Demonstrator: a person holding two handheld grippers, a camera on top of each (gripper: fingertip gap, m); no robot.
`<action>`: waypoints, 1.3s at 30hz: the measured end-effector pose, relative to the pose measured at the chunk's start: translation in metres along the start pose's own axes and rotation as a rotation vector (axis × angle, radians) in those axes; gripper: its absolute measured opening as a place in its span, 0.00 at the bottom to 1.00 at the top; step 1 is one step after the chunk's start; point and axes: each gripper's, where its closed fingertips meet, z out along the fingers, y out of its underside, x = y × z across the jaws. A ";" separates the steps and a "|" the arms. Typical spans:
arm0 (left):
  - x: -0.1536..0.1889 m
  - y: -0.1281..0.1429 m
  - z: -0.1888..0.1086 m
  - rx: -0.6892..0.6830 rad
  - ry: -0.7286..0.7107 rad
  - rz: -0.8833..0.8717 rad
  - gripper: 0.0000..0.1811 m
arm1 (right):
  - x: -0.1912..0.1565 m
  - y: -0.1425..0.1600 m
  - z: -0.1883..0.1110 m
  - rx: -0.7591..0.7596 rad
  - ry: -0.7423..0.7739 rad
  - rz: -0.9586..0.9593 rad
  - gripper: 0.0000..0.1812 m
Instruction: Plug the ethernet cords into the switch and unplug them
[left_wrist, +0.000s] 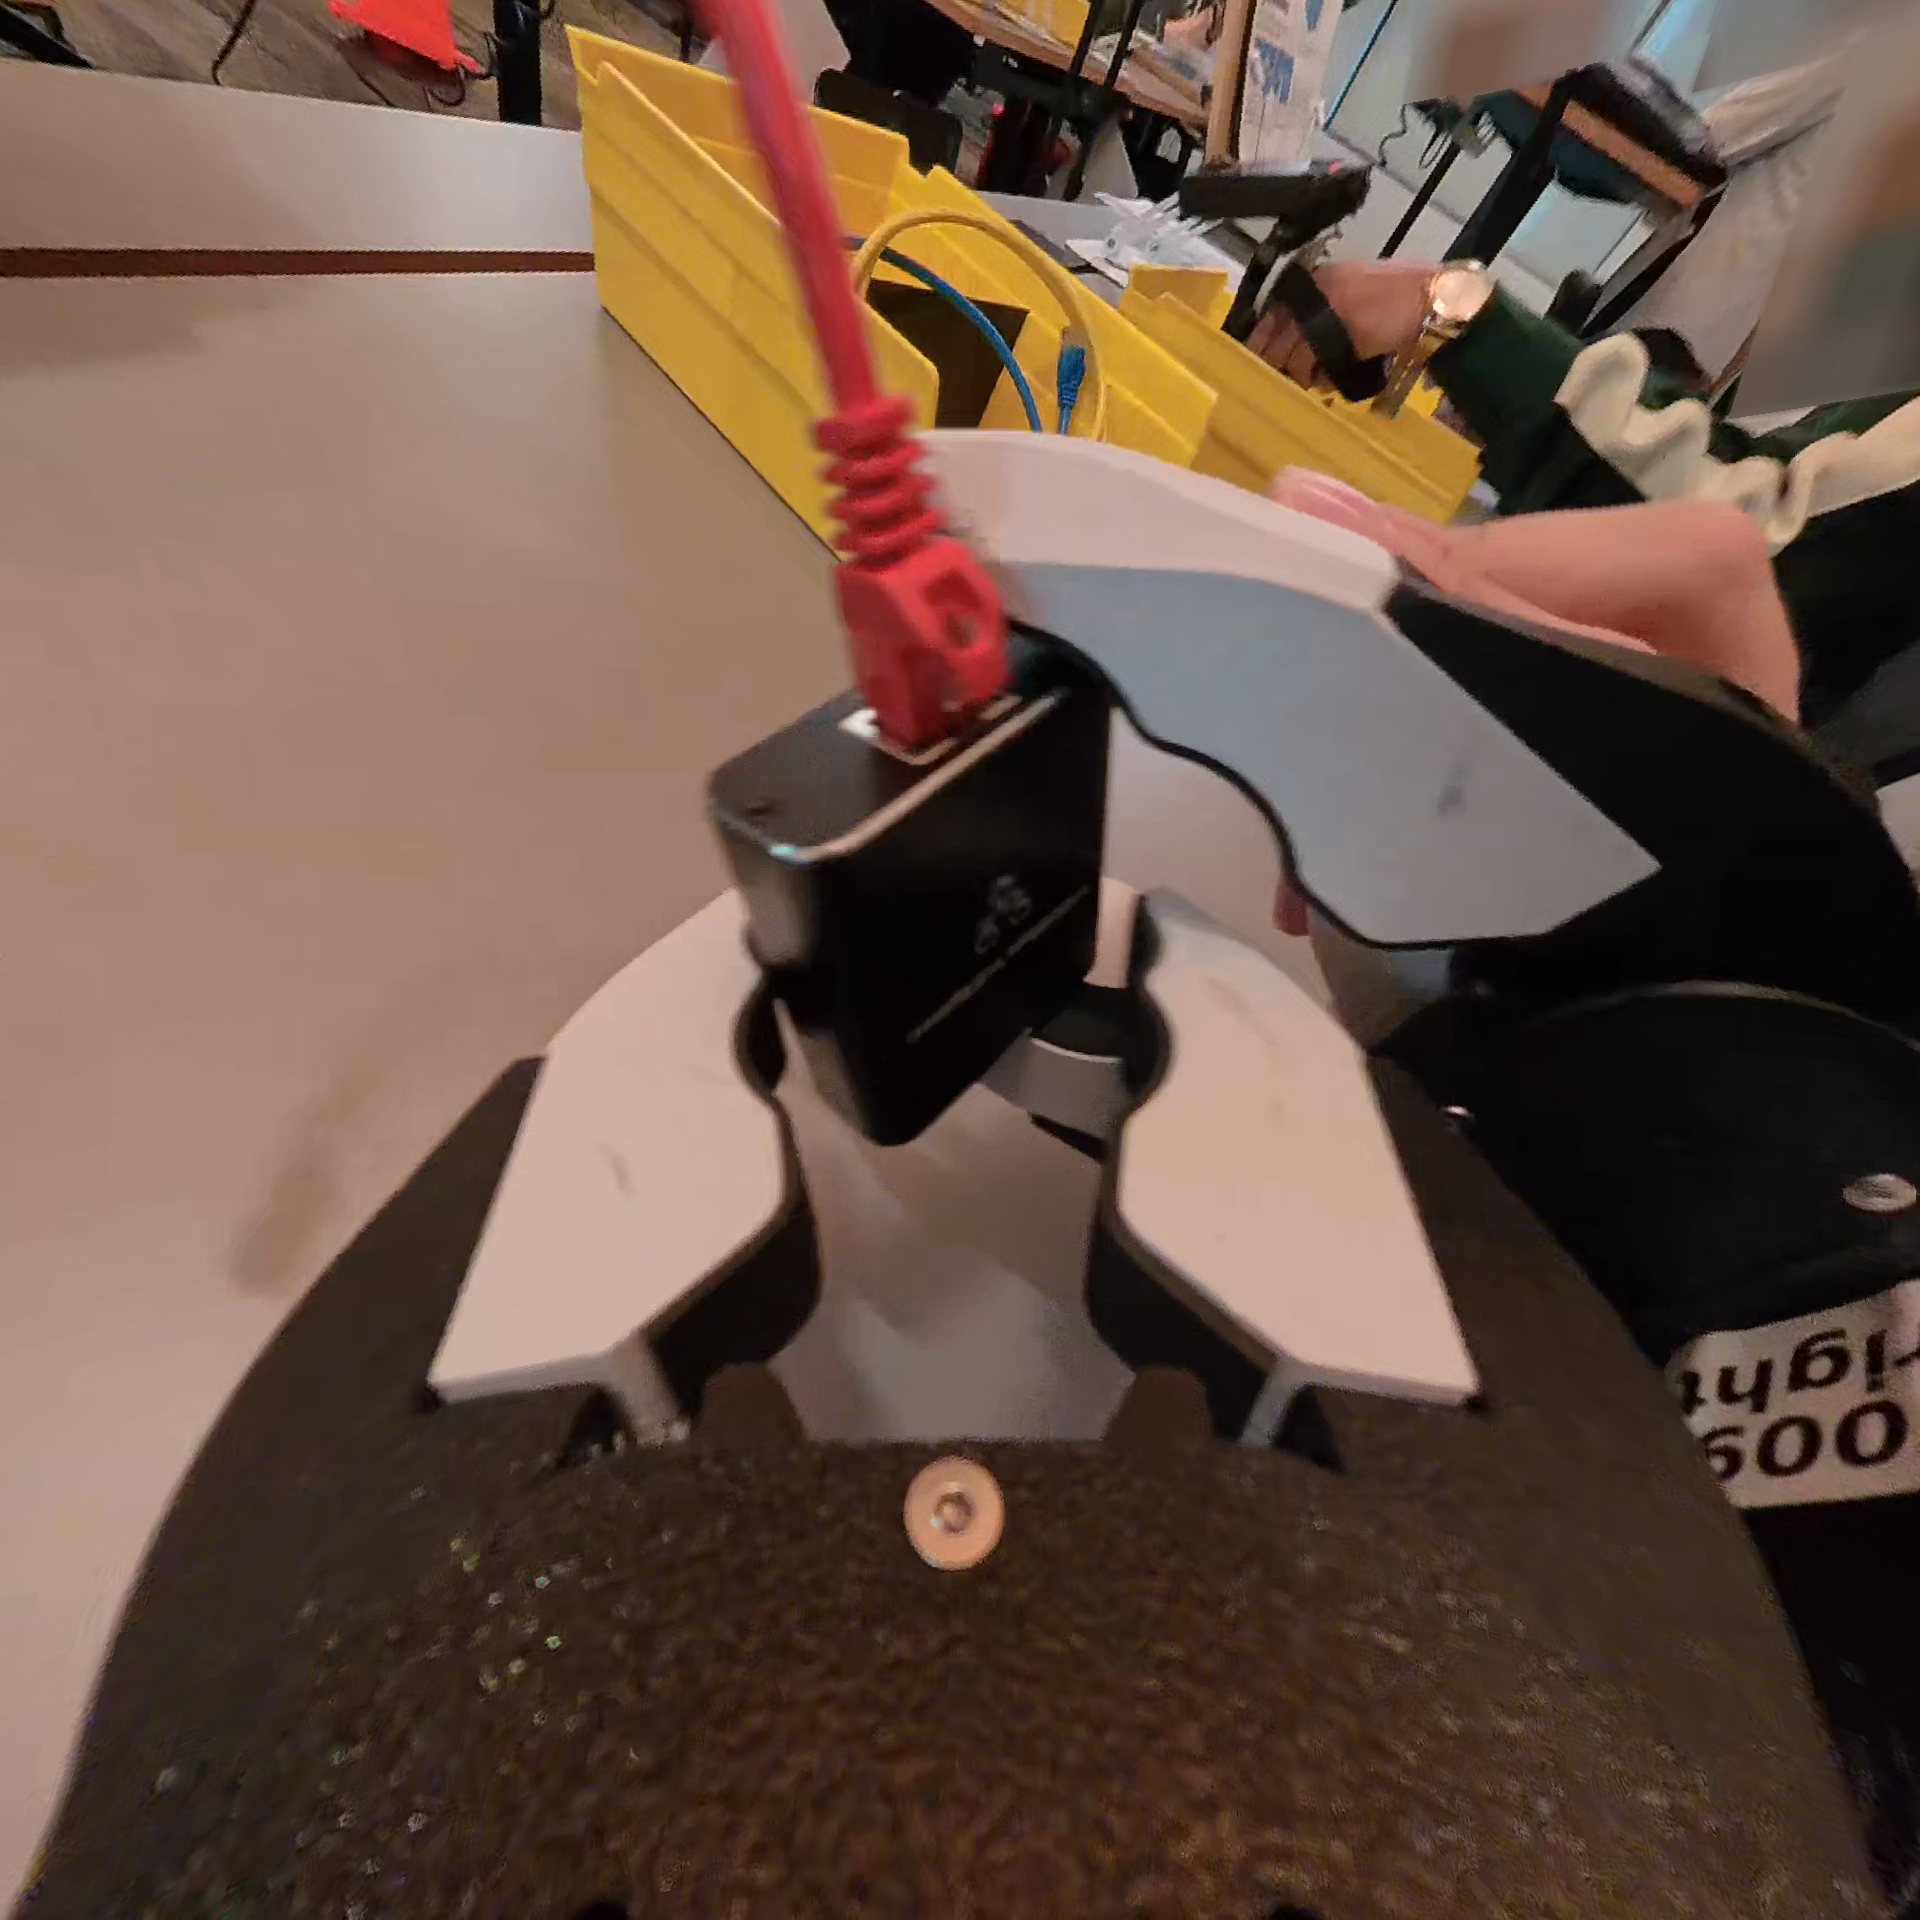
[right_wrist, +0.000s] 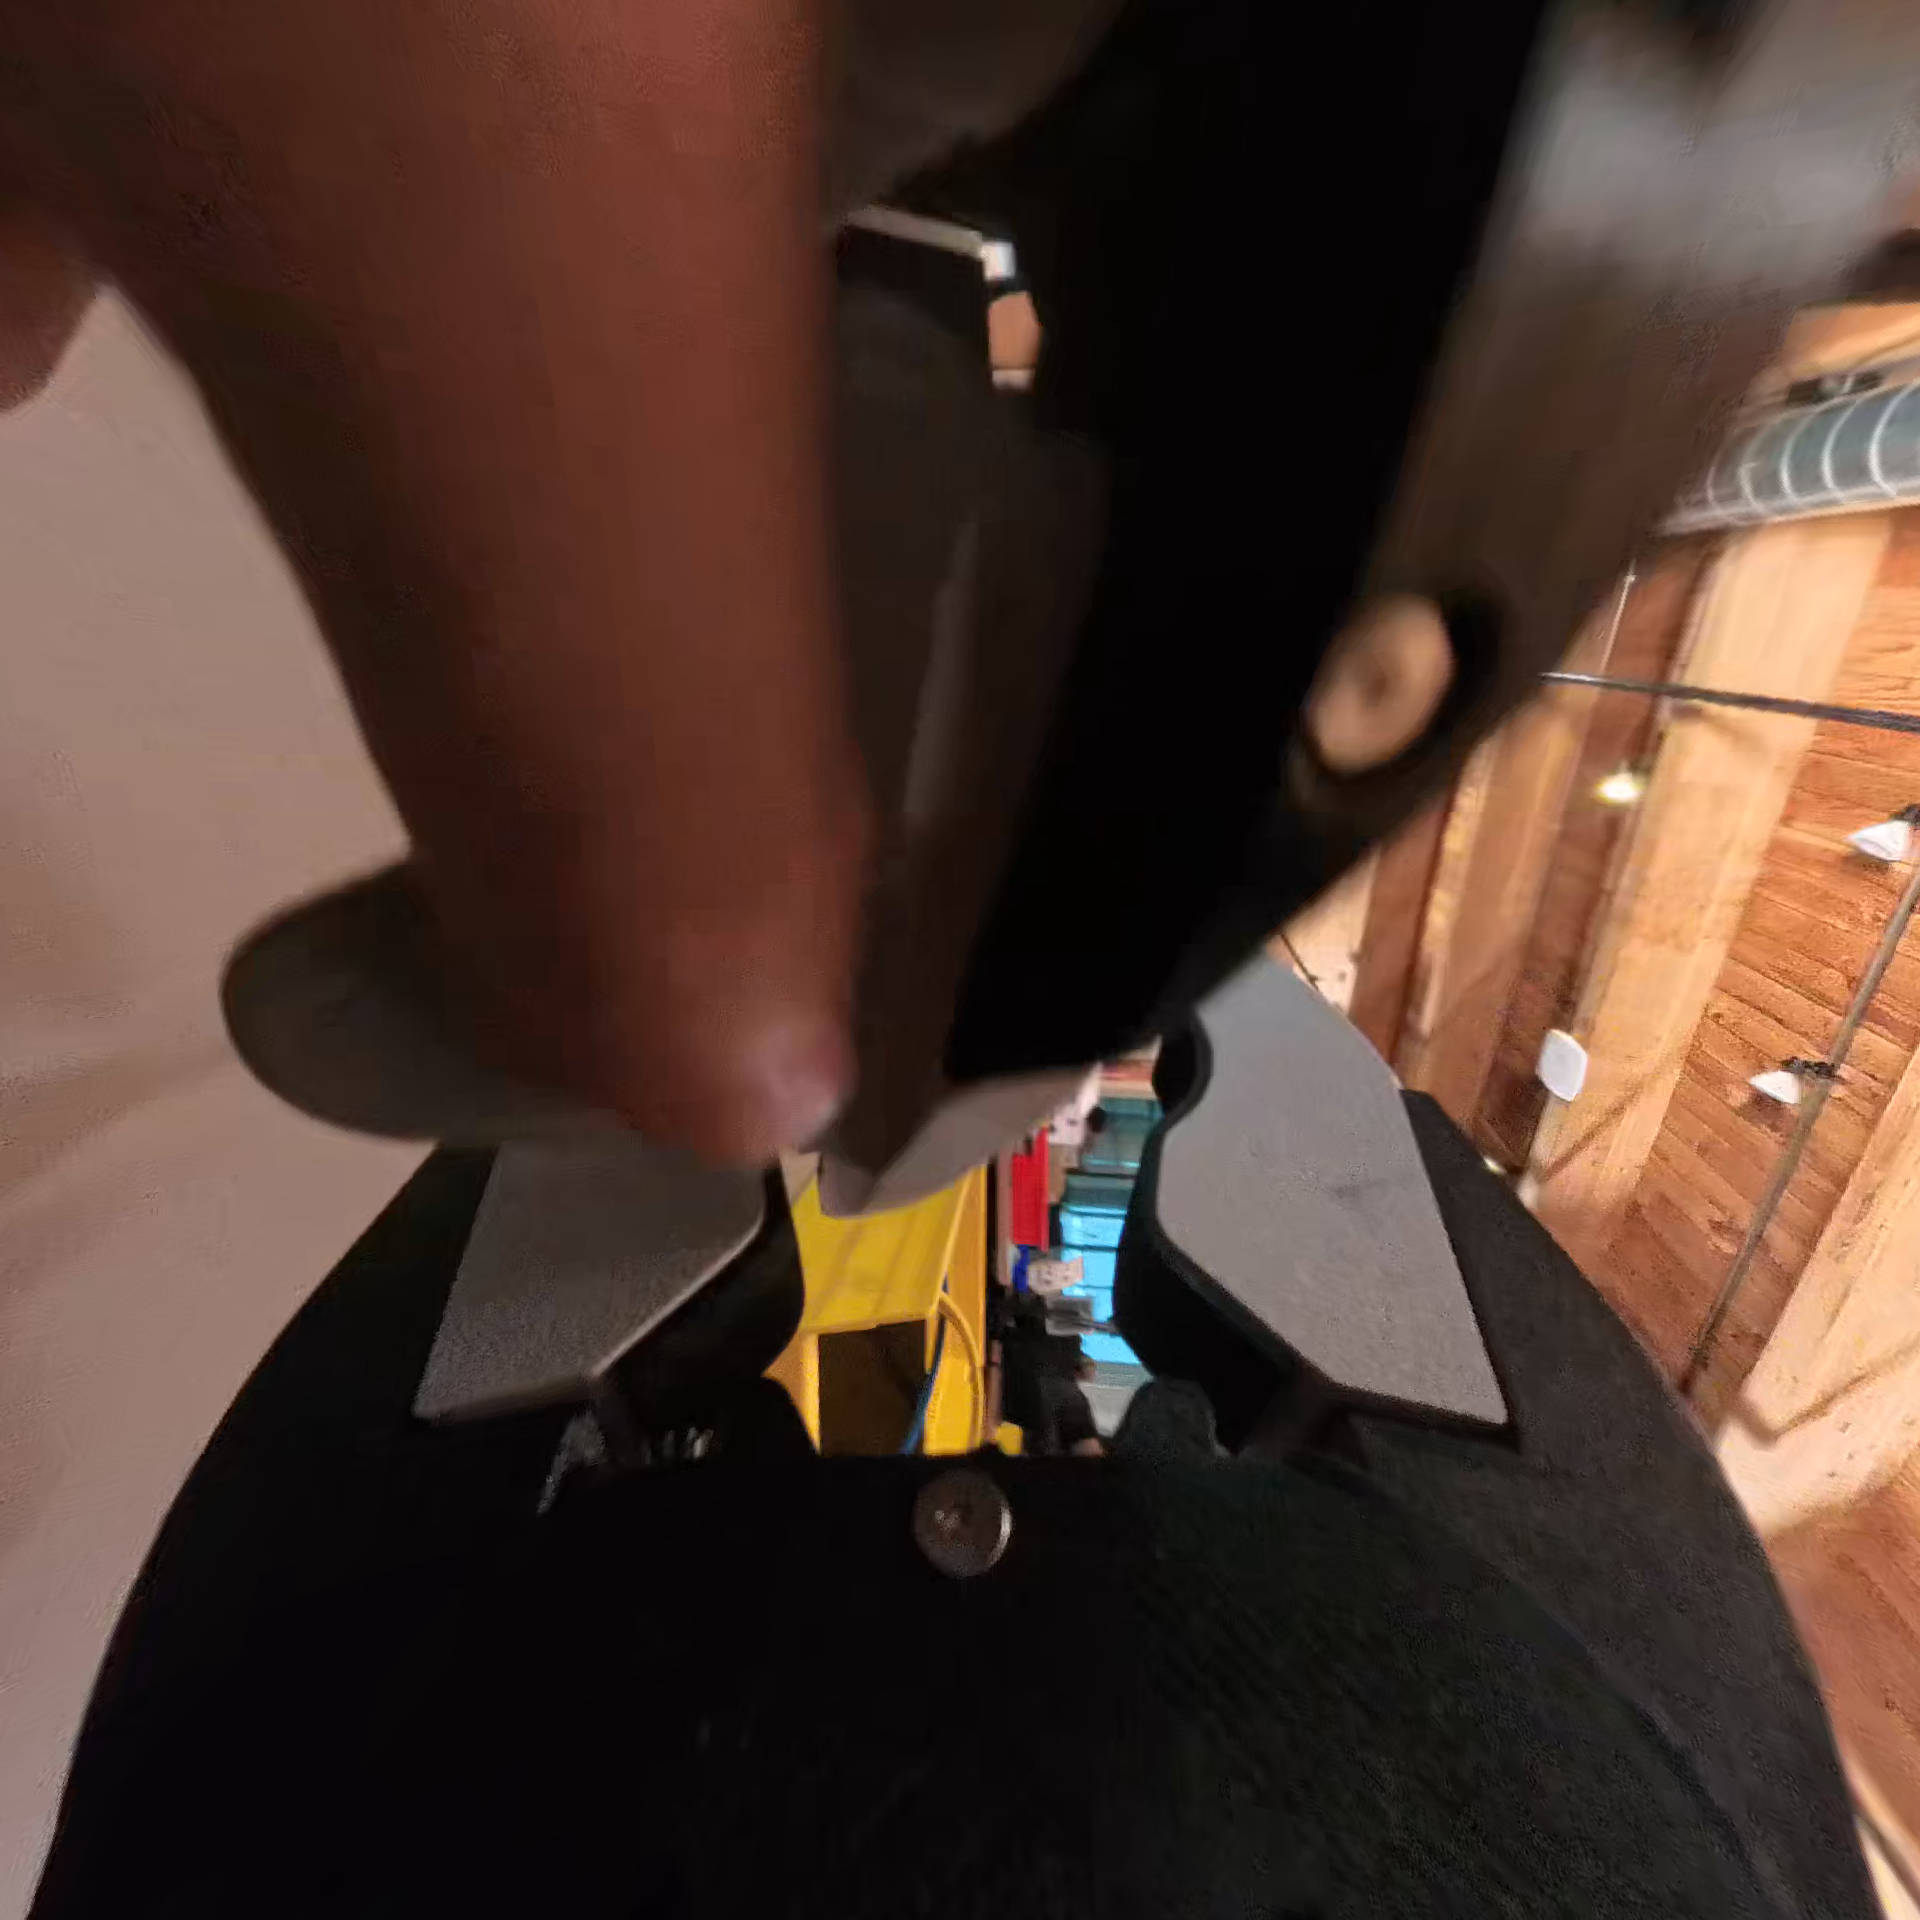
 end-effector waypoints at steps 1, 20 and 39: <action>0.001 0.000 0.000 0.004 0.041 -0.009 0.30 | -0.001 0.002 -0.001 0.013 -0.023 0.042 0.41; 0.026 0.027 -0.048 -0.171 0.601 0.132 0.13 | 0.009 -0.035 -0.065 0.729 -1.086 1.230 0.12; 0.001 -0.036 -0.044 0.307 0.074 0.617 0.30 | 0.029 0.007 -0.019 0.787 -0.932 2.369 0.13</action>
